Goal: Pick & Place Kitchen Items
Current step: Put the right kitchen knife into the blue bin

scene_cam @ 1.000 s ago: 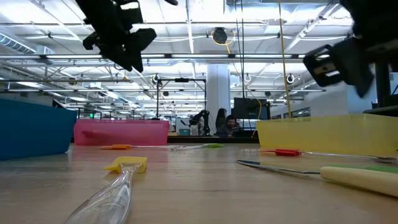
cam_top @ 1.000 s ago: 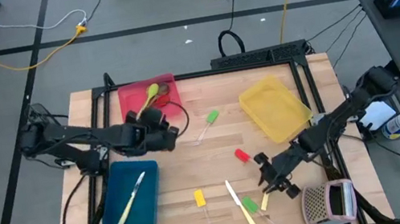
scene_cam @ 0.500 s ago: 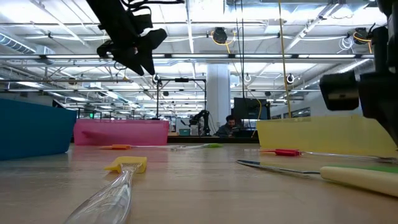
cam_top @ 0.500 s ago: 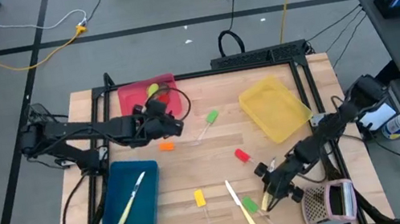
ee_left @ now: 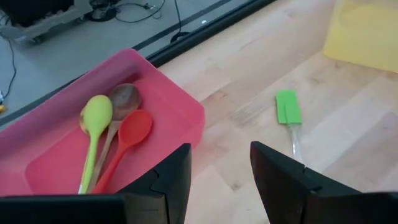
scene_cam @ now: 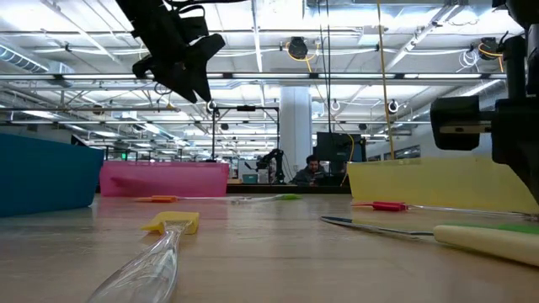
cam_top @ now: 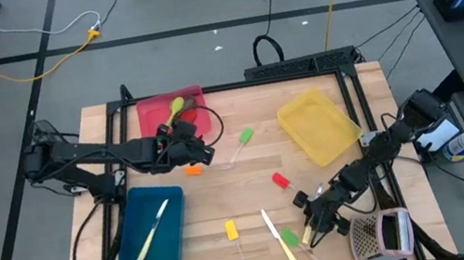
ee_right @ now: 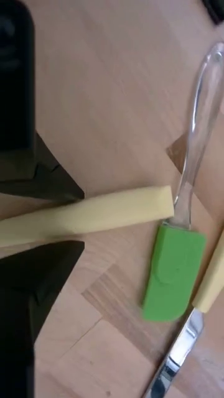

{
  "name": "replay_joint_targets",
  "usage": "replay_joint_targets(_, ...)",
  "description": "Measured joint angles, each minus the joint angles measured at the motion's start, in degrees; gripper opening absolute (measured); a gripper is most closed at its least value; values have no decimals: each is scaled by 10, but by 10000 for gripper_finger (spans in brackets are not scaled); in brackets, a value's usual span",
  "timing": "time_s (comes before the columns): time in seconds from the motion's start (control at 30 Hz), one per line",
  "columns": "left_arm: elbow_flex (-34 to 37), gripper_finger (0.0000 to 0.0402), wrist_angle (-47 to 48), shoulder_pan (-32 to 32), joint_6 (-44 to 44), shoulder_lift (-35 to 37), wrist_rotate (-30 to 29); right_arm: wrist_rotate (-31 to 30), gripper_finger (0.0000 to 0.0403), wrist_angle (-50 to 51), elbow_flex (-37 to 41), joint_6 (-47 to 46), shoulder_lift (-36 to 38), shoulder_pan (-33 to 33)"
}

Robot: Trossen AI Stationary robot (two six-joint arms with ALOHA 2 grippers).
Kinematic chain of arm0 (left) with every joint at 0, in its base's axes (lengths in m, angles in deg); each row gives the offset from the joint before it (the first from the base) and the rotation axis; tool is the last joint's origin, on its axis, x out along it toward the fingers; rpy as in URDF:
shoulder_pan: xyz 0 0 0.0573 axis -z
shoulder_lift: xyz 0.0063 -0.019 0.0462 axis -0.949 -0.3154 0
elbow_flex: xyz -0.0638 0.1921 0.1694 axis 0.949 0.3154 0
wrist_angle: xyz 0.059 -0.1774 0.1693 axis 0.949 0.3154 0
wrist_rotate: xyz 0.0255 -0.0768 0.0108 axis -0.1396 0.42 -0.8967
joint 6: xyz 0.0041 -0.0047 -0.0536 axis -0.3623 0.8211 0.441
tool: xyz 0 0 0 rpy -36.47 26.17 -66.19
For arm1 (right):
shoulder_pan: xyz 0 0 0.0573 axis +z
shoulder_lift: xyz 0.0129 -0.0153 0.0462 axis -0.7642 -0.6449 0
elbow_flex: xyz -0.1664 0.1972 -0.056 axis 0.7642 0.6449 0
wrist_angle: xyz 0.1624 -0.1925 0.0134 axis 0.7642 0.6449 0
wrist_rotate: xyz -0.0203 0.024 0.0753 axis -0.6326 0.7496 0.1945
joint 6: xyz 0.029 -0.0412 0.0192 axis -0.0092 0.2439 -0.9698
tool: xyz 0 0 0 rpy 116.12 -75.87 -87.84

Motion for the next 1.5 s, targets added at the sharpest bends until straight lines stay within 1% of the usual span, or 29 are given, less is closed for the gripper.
replay_joint_targets(0.17, 0, 170, 0, 18, 0, 0, 0, -5, 61, 0, 0, -40, 0, -9)
replay_joint_targets(0.3, 0, 170, 0, 40, 0, 0, 3, -17, 53, -20, 0, -38, -1, -12)
replay_joint_targets(0.4, 0, 170, 0, 61, 0, 0, 14, -67, 60, -69, 2, -35, -2, -18)
replay_joint_targets(0.53, 3, 170, -5, 91, 0, 0, 15, -130, 73, -132, 1, -28, 9, -31)
replay_joint_targets(0.6, 10, 170, -4, 106, 0, 0, 15, -167, 72, -158, 1, -2, 13, -37)
replay_joint_targets(0.7, 21, 170, -8, 127, 4, 0, 14, -227, 63, -235, 1, 48, 14, -50)
replay_joint_targets(0.8, 48, 170, -50, 146, 13, 0, 14, -294, 59, -322, 1, 65, 14, -62)
replay_joint_targets(0.9, 78, 170, -111, 165, -1, 0, 19, -352, 62, -388, 1, 32, 15, -81)
replay_joint_targets(0.97, 97, 170, -159, 177, -23, 0, 23, -344, 63, -406, 1, 6, 14, -97)
replay_joint_targets(1.07, 122, 170, -250, 191, -74, 0, 45, -290, 59, -417, 1, -12, 14, -113)
replay_joint_targets(1.2, 153, 170, -399, 210, -196, 0, 95, -288, 57, -447, 1, -32, -6, -123)
replay_joint_targets(1.27, 165, 170, -459, 218, -249, 0, 120, -287, 57, -494, 1, -34, -19, -125)
replay_joint_targets(1.4, 185, 170, -548, 227, -301, 0, 149, -285, 57, -586, 0, -22, -61, -124)
replay_joint_targets(1.5, 188, 170, -582, 230, -317, -2, 154, -261, 57, -609, -19, -23, -88, -127)
